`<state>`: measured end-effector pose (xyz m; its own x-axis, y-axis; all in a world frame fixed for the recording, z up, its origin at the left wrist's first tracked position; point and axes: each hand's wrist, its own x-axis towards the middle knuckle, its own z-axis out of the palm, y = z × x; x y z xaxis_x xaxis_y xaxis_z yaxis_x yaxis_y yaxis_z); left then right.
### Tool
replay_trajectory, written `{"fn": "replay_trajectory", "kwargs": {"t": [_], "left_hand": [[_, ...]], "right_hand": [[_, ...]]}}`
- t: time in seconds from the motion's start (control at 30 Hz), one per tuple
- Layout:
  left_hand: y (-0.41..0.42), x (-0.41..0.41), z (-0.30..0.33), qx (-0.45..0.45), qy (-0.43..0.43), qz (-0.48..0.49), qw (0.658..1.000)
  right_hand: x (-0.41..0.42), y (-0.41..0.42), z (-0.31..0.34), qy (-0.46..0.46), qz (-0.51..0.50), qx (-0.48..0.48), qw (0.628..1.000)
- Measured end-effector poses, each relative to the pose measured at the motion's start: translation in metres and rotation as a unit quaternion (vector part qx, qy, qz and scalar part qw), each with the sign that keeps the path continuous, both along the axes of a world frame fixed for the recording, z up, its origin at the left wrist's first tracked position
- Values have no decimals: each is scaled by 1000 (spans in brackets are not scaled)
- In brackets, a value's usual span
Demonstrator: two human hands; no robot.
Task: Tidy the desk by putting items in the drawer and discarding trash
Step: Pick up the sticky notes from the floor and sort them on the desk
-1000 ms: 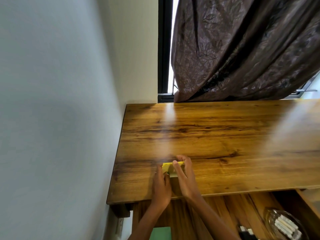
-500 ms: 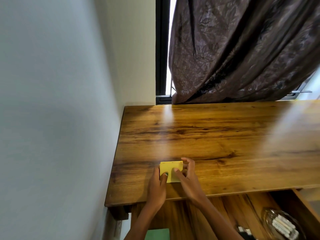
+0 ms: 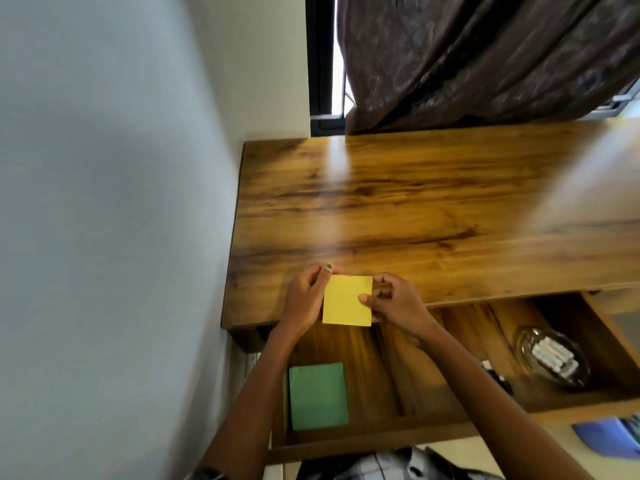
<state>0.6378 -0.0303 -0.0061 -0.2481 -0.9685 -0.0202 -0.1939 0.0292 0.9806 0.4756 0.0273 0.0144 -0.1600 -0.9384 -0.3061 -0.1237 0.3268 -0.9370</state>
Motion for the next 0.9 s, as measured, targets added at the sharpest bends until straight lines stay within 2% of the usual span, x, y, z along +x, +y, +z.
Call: {"fn": "replay_trajectory", "kwargs": {"t": [0.07, 0.2, 0.3, 0.37, 0.43, 0.5, 0.7, 0.9], "left_hand": [[0, 5, -4, -22, -11, 33, 999], [-5, 18, -15, -153, -217, 63, 962], [-3, 17, -17, -172, -320, 22, 931], [-2, 15, -19, -187, -362, 8, 913], [-2, 15, -21, -194, -378, 3, 905], [-2, 14, -22, -201, -394, 2, 897], [-3, 13, -23, -210, -408, 5, 888], [-4, 12, -24, -222, -408, 13, 886]], "right_hand": [[4, 9, 0, -19, 50, 37, 998], [21, 20, -5, -16, 153, 113, 982], [38, 28, -15, 54, 200, 173, 963], [48, 34, -30, 136, 211, 206, 946], [58, 41, -46, 183, 203, 227, 935], [67, 48, -55, 182, 191, 232, 936], [71, 55, -58, 301, 293, 150, 895], [71, 52, -58, 396, 336, 73, 851]]}}
